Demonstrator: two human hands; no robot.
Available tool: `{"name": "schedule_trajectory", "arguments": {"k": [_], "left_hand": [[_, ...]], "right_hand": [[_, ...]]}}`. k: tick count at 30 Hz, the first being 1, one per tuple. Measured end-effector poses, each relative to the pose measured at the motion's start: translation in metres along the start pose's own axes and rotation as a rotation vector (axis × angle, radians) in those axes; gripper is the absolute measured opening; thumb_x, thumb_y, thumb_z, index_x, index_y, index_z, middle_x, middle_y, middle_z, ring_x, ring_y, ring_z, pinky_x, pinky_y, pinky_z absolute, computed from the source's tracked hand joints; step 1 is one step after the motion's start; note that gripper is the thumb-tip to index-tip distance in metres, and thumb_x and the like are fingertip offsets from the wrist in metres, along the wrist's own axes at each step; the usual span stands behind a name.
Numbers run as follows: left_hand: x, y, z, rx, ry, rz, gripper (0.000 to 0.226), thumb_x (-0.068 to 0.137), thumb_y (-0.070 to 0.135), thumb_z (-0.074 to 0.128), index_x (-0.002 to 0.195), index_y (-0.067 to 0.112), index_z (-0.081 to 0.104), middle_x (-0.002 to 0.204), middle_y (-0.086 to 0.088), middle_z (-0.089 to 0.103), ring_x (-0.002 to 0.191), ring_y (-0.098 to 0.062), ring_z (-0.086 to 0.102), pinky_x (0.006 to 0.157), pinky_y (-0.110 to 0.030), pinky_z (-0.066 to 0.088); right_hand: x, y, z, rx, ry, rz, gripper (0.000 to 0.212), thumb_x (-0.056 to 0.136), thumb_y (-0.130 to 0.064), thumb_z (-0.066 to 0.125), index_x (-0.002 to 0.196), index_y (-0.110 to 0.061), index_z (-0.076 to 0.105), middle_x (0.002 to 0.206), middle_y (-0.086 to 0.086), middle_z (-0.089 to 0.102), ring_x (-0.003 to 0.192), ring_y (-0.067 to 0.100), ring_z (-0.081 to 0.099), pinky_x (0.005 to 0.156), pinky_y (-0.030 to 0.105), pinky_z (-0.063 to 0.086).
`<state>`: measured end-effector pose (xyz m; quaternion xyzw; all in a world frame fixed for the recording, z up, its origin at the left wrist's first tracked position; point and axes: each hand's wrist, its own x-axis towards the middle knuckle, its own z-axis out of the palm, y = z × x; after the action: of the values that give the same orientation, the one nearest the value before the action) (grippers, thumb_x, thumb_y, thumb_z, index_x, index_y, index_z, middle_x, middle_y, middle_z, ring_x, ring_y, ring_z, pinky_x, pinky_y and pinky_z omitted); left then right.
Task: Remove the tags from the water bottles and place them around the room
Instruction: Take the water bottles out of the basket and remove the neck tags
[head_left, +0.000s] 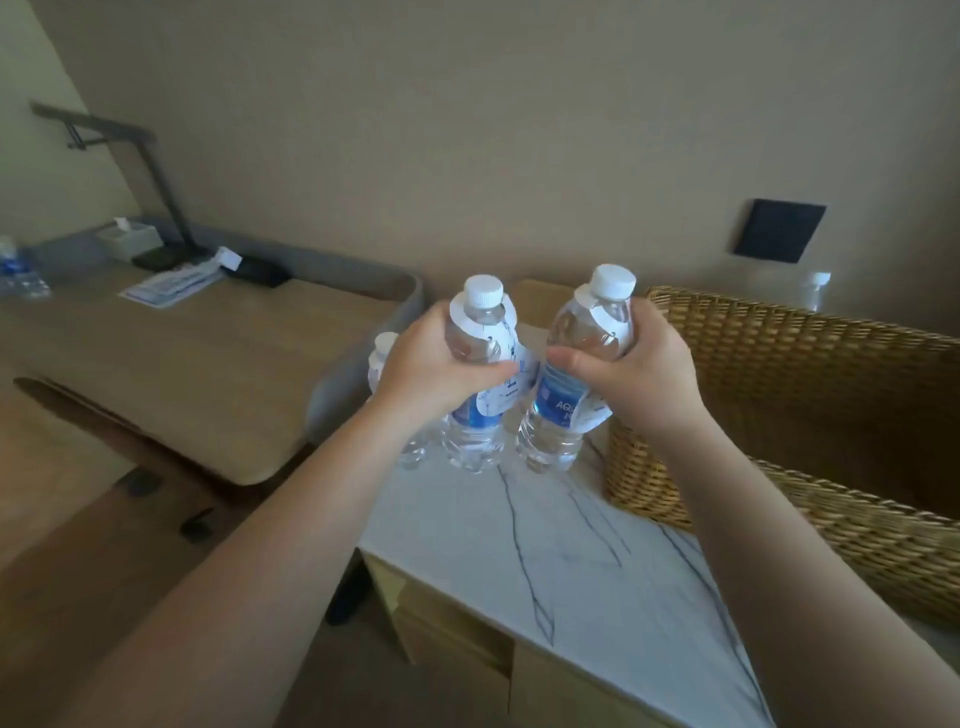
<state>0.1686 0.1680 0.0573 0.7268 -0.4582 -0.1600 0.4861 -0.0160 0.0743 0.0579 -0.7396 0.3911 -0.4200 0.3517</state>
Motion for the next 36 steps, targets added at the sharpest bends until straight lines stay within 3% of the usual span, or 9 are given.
{"name": "schedule_trajectory", "arguments": {"k": [11,15,18,20,23,28,32,36], "left_hand": [[-0.032,-0.095,0.039,0.028,-0.008,-0.129,0.074,0.054,0.051,0.087,0.117,0.029,0.055,0.112,0.015,0.065,0.106,-0.010,0.060,0.089,-0.035,0.050],[-0.040,-0.103,0.047,0.010,0.012,-0.143,0.071,0.055,0.049,0.087,0.113,0.032,0.052,0.107,0.019,0.061,0.102,-0.006,0.057,0.076,-0.018,0.042],[-0.044,-0.104,0.048,0.008,0.003,-0.127,0.071,0.057,0.050,0.087,0.115,0.033,0.050,0.108,0.022,0.058,0.102,-0.002,0.054,0.076,-0.012,0.038],[-0.045,-0.104,0.048,0.009,-0.008,-0.126,0.072,0.057,0.050,0.087,0.117,0.032,0.050,0.110,0.021,0.058,0.105,-0.004,0.054,0.081,-0.016,0.042],[-0.047,-0.103,0.047,0.010,-0.028,-0.132,0.078,0.060,0.046,0.087,0.126,0.025,0.050,0.124,0.011,0.060,0.119,-0.013,0.055,0.095,-0.032,0.049],[-0.055,-0.089,0.042,-0.009,-0.040,-0.138,0.097,0.061,0.044,0.087,0.141,0.022,0.038,0.143,0.004,0.050,0.133,-0.018,0.044,0.107,-0.045,0.041],[-0.078,-0.072,0.041,0.045,0.098,-0.041,0.089,0.068,0.044,0.082,0.142,0.021,0.038,0.142,0.004,0.047,0.131,-0.012,0.041,0.104,-0.031,0.042],[-0.106,-0.055,0.051,0.197,0.359,0.223,0.060,0.080,0.031,0.075,0.131,0.011,0.050,0.133,-0.007,0.052,0.125,-0.013,0.043,0.092,-0.017,0.042]], "right_hand": [[-0.045,0.069,0.051,-0.217,-0.098,0.163,0.056,0.057,-0.052,0.082,0.095,-0.029,0.049,0.083,-0.017,0.058,0.075,-0.002,0.055,0.054,0.015,0.036],[-0.051,0.080,0.054,-0.244,-0.122,0.181,0.058,0.060,-0.046,0.084,0.097,-0.025,0.045,0.083,-0.017,0.055,0.073,0.000,0.052,0.054,0.016,0.034],[-0.052,0.085,0.052,-0.217,-0.121,0.201,0.057,0.061,-0.044,0.085,0.097,-0.024,0.046,0.084,-0.016,0.055,0.074,0.000,0.053,0.054,0.016,0.035],[-0.051,0.085,0.050,-0.195,-0.138,0.214,0.057,0.062,-0.043,0.085,0.099,-0.022,0.047,0.085,-0.015,0.055,0.075,0.001,0.053,0.055,0.017,0.037],[-0.050,0.084,0.049,-0.188,-0.171,0.226,0.060,0.062,-0.044,0.085,0.101,-0.020,0.047,0.087,-0.014,0.055,0.077,0.002,0.053,0.056,0.019,0.037],[-0.050,0.083,0.045,-0.160,-0.211,0.240,0.061,0.064,-0.043,0.084,0.107,-0.020,0.047,0.091,-0.012,0.056,0.083,0.009,0.055,0.056,0.018,0.037],[-0.049,0.081,0.040,-0.141,-0.243,0.238,0.063,0.068,-0.044,0.081,0.116,-0.025,0.045,0.097,-0.013,0.056,0.088,0.009,0.057,0.058,0.018,0.040],[-0.049,0.080,0.034,-0.150,-0.249,0.213,0.064,0.069,-0.046,0.078,0.120,-0.027,0.045,0.103,-0.011,0.057,0.088,0.007,0.056,0.060,0.018,0.039]]}}
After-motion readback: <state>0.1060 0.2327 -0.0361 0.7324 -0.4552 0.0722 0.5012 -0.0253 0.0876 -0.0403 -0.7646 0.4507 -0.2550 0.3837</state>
